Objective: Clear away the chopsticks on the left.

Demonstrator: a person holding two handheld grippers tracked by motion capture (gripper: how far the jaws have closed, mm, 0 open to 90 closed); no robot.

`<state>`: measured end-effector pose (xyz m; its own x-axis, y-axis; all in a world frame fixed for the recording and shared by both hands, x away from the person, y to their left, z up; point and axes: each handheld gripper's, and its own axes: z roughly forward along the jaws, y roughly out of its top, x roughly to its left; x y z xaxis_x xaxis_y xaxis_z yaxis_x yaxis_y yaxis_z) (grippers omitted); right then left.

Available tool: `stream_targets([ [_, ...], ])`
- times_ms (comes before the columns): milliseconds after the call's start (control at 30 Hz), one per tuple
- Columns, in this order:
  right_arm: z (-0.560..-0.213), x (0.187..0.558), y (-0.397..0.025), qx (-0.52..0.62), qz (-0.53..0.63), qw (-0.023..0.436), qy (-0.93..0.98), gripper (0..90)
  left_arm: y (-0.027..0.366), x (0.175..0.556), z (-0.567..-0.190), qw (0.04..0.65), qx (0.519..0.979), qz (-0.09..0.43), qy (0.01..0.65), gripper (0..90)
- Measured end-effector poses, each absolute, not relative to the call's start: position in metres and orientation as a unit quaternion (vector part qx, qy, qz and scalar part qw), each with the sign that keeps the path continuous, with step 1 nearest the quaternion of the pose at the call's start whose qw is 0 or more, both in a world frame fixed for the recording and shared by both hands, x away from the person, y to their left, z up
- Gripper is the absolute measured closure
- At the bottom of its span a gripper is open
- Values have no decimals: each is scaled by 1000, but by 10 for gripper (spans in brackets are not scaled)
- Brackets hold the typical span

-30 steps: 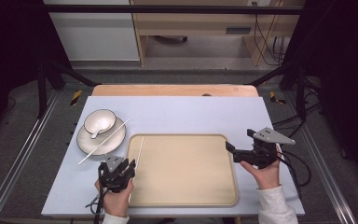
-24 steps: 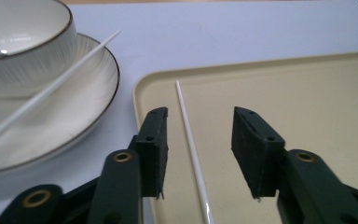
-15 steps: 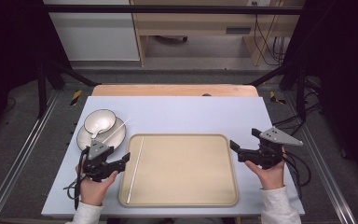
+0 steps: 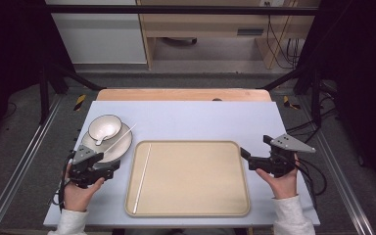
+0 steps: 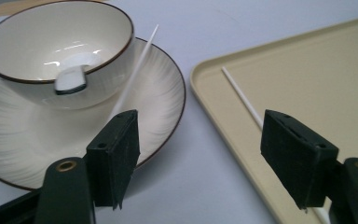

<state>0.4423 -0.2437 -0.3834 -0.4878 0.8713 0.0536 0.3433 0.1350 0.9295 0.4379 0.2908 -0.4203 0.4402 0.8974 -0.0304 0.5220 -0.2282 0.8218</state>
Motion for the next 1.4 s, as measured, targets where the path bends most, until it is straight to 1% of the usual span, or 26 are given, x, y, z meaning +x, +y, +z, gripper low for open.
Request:
stream_targets([
  [267, -385, 444, -241, 431, 491, 263, 710, 63, 314, 445, -424, 385, 748, 236, 486, 283],
  [433, -384, 444, -240, 431, 491, 265, 709, 63, 324, 457, -428, 366, 756, 233, 489, 309],
  [633, -385, 444, -240, 433, 488, 265, 710, 63, 330, 477, -434, 345, 768, 230, 488, 388],
  [833, -386, 445, -239, 434, 485, 266, 711, 63, 327, 494, -439, 323, 781, 228, 484, 478],
  [1033, -386, 445, -238, 432, 486, 266, 712, 63, 325, 503, -448, 308, 789, 219, 484, 585],
  [1400, -393, 449, -230, 428, 475, 259, 724, 63, 319, 512, -456, 288, 802, 216, 477, 720],
])
